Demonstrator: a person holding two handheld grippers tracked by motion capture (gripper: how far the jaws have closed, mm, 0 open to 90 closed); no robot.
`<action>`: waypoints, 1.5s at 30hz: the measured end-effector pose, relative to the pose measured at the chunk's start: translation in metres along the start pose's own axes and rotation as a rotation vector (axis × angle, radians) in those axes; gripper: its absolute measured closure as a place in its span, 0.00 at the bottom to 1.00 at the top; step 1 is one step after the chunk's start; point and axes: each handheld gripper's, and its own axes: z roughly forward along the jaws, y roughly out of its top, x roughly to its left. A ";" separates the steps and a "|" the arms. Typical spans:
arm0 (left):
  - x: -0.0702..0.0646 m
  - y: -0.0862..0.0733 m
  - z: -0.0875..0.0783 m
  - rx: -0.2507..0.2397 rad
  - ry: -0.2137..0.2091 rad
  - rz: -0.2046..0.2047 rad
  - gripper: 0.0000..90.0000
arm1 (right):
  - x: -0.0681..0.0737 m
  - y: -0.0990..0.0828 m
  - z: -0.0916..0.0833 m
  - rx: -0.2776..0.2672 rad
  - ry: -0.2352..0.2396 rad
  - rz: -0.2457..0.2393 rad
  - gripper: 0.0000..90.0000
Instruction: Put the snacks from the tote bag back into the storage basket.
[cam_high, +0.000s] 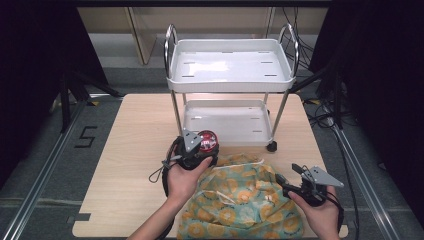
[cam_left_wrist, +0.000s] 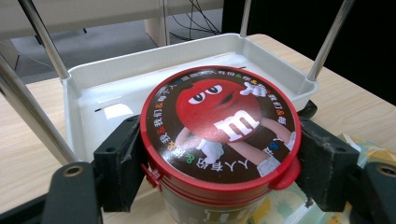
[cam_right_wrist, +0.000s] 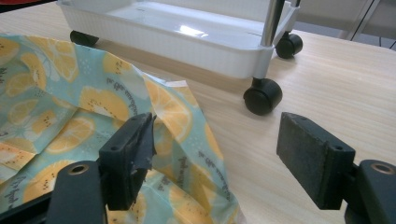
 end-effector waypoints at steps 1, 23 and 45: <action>0.000 0.000 0.000 -0.001 0.002 -0.002 0.28 | 0.000 0.000 0.000 0.000 0.000 -0.002 0.32; 0.002 0.004 0.008 0.001 0.018 -0.013 0.28 | 0.001 0.000 0.000 0.004 0.007 0.008 0.32; 0.009 0.008 0.014 -0.001 0.038 -0.018 0.28 | 0.001 0.000 0.000 -0.004 0.000 0.000 0.32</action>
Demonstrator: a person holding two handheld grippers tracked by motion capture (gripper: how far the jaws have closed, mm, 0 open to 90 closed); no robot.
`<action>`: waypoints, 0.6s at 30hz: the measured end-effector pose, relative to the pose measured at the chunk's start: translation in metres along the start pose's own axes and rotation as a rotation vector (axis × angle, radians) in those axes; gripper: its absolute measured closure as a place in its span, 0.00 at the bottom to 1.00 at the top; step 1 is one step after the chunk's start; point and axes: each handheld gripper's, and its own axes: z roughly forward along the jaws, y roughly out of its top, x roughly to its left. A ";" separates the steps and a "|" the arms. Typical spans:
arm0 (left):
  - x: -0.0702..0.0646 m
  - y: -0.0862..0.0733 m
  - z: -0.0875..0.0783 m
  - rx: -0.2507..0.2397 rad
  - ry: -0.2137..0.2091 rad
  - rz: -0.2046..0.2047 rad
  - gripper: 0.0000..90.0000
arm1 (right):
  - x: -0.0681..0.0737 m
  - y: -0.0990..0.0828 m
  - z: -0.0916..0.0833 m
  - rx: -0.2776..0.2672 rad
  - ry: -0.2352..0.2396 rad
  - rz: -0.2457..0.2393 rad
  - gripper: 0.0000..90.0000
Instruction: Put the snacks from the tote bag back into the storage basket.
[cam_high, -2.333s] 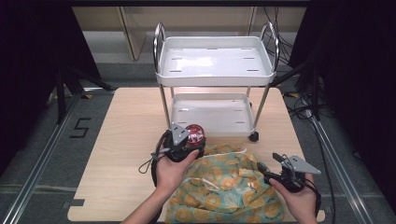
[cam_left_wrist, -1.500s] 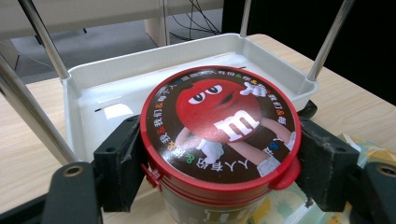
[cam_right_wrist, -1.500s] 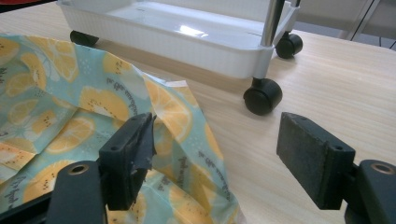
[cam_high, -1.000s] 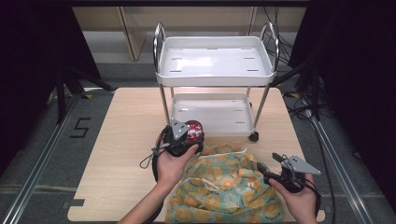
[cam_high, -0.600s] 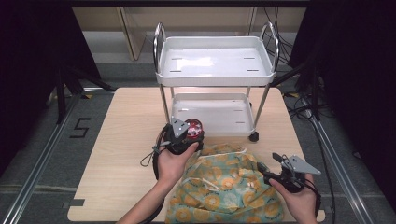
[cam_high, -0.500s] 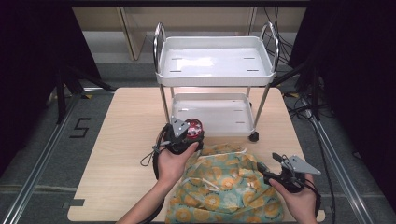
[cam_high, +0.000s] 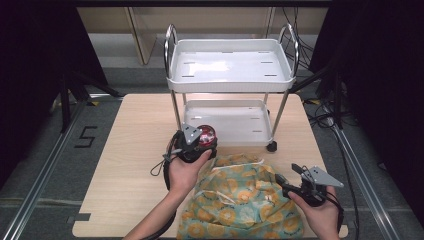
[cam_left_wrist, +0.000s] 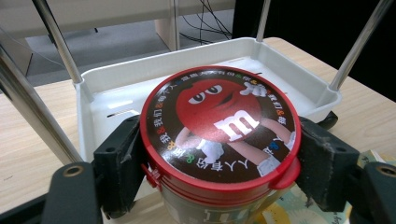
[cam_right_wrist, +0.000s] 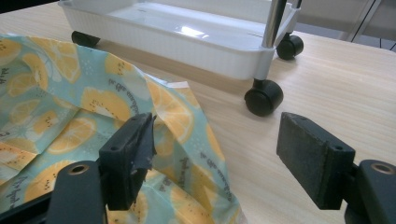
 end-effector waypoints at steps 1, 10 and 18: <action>0.000 0.000 0.000 0.001 0.001 0.001 0.28 | 0.000 0.000 0.000 -0.001 0.000 0.000 0.32; 0.002 0.001 0.004 0.001 0.010 0.005 0.28 | 0.003 0.000 -0.001 0.004 0.001 0.038 0.32; 0.003 0.002 0.006 -0.003 0.009 0.002 0.28 | 0.003 0.000 -0.001 0.003 0.001 0.038 0.32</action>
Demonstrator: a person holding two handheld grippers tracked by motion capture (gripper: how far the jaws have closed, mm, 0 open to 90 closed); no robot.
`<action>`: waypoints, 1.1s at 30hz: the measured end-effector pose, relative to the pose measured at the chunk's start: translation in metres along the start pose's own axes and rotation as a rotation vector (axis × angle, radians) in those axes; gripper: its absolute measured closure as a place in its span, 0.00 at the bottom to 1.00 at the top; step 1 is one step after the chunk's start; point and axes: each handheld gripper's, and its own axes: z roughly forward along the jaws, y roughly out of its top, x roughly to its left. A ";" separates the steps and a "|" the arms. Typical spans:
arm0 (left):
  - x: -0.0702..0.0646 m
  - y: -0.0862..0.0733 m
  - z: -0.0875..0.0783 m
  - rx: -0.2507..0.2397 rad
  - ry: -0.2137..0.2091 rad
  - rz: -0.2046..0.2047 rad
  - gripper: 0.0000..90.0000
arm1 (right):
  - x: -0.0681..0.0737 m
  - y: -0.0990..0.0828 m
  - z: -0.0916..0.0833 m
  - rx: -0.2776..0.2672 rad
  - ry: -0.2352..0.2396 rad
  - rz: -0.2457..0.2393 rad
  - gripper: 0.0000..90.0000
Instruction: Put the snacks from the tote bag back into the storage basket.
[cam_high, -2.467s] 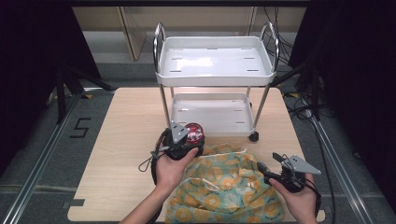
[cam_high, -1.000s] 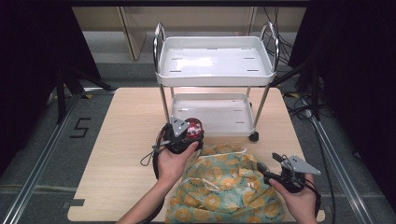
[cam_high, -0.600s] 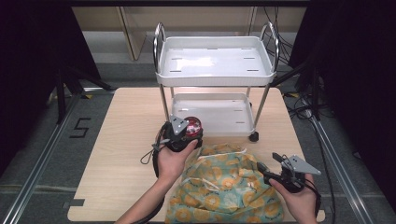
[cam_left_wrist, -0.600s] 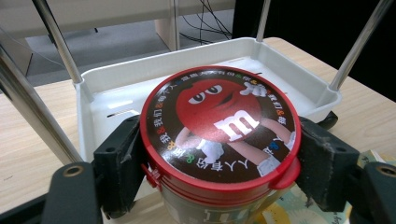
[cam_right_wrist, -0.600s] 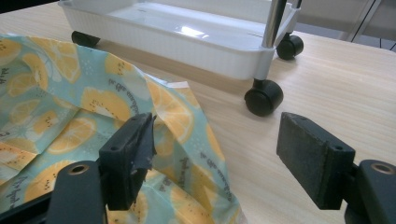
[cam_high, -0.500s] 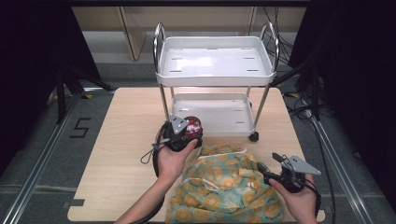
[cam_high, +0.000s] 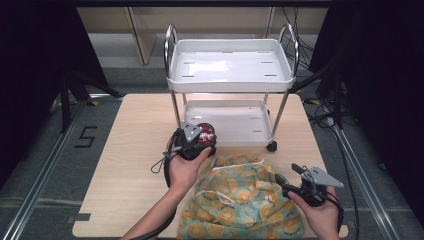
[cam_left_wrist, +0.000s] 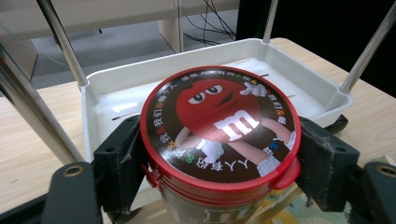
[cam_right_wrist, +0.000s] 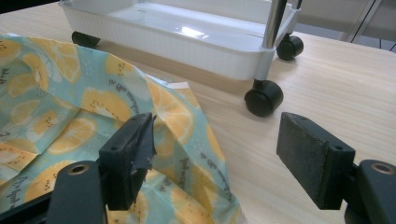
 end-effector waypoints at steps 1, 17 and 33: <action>0.000 0.000 0.000 -0.001 0.001 0.002 0.28 | -0.002 0.000 0.000 -0.001 -0.004 -0.034 0.32; 0.002 0.002 0.007 0.006 0.000 -0.009 0.28 | 0.000 0.000 0.001 0.000 0.002 0.000 0.32; 0.006 0.003 0.011 0.001 0.021 -0.013 0.28 | -0.001 -0.001 0.001 -0.001 -0.001 -0.022 0.32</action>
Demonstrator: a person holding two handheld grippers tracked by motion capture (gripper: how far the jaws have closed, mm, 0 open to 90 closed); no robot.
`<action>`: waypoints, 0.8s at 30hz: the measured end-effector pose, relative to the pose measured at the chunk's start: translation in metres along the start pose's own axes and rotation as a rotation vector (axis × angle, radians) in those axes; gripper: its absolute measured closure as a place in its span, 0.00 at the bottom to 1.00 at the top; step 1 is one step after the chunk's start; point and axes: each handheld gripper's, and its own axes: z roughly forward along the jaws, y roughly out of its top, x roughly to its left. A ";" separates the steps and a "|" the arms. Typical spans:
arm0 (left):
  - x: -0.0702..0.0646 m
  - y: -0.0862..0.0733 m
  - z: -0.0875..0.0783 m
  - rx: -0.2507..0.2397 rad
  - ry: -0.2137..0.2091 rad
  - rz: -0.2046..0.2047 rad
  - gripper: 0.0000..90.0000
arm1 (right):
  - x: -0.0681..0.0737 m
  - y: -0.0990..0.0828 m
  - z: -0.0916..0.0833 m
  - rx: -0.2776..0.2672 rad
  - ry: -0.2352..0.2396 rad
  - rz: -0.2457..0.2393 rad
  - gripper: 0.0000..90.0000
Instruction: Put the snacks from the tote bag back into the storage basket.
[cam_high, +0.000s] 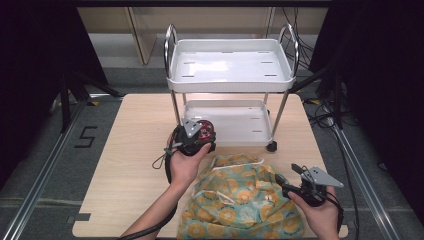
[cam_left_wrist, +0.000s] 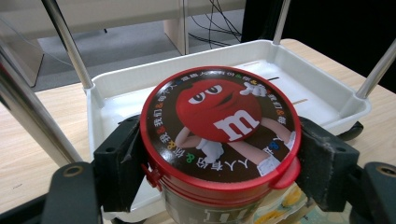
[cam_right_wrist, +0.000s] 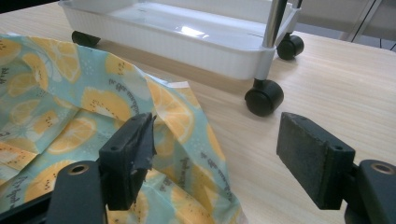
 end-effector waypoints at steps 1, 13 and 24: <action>0.001 0.000 0.000 0.003 0.003 0.004 0.28 | 0.000 0.000 0.000 0.000 0.000 0.000 0.32; 0.001 -0.001 0.005 0.005 0.004 -0.009 0.28 | 0.001 0.000 0.000 0.004 0.005 0.009 0.32; 0.001 0.001 0.008 0.006 0.011 -0.019 0.28 | 0.001 0.000 0.001 0.001 0.003 0.014 0.32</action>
